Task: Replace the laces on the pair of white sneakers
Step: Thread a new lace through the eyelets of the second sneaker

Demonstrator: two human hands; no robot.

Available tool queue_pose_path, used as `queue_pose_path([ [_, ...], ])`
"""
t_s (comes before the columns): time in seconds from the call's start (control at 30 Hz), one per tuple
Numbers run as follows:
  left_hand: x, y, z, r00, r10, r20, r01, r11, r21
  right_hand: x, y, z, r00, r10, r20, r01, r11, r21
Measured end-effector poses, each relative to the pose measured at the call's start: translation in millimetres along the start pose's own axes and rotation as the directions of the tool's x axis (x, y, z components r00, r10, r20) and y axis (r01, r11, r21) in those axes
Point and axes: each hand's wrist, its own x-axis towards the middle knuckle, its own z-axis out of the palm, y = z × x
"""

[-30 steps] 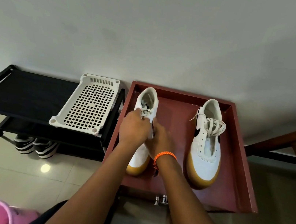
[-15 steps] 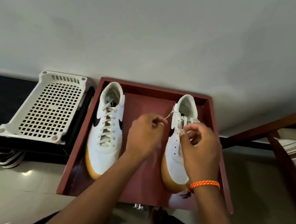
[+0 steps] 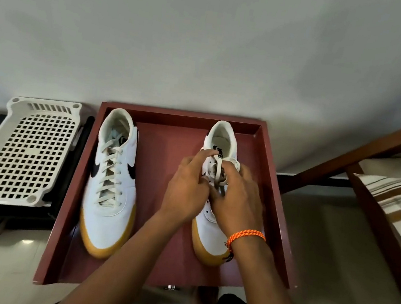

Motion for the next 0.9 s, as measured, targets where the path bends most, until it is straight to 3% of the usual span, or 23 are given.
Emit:
queue_pose_path([
  [0.23, -14.2, -19.1, -40.3, 0.997, 0.034, -0.076, -0.027, 0.995, 0.094, -16.1, -30.1, 14.0, 0.998, -0.064, 0.021, 0.062, 0.996, 0.07],
  [0.4, -19.4, -33.5, -65.5, 0.97, 0.174, -0.172, -0.148, 0.977, 0.153, -7.4, -31.8, 14.2, 0.998, 0.004, -0.057, 0.013, 0.954, 0.3],
  [0.47, -18.4, -33.6, -70.8, 0.953, 0.236, -0.189, -0.203, 0.963, 0.175, 2.6, -29.3, 3.1, 0.996, 0.084, 0.008, -0.075, 0.833, 0.549],
  [0.57, -16.6, -30.6, -68.9, 0.943, 0.299, -0.144, -0.287, 0.953, 0.099, 4.7, -37.2, -23.6, 0.988, 0.095, 0.122, -0.153, 0.507, 0.848],
  [0.7, -19.9, -16.6, -60.0, 0.959, 0.274, 0.073, -0.256, 0.948, -0.188, 4.6, -41.4, -46.9, 0.973, 0.039, 0.229, -0.231, 0.045, 0.972],
  [0.77, -22.1, -12.0, -60.2, 0.957, 0.255, 0.137, -0.214, 0.941, -0.261, 7.0, -37.5, -48.0, 0.965, 0.083, 0.249, -0.246, -0.04, 0.968],
  [0.9, -22.8, -13.5, -71.8, 0.948, 0.296, 0.116, -0.265, 0.938, -0.224, 14.1, -28.2, -51.2, 0.944, 0.219, 0.246, -0.229, -0.104, 0.968],
])
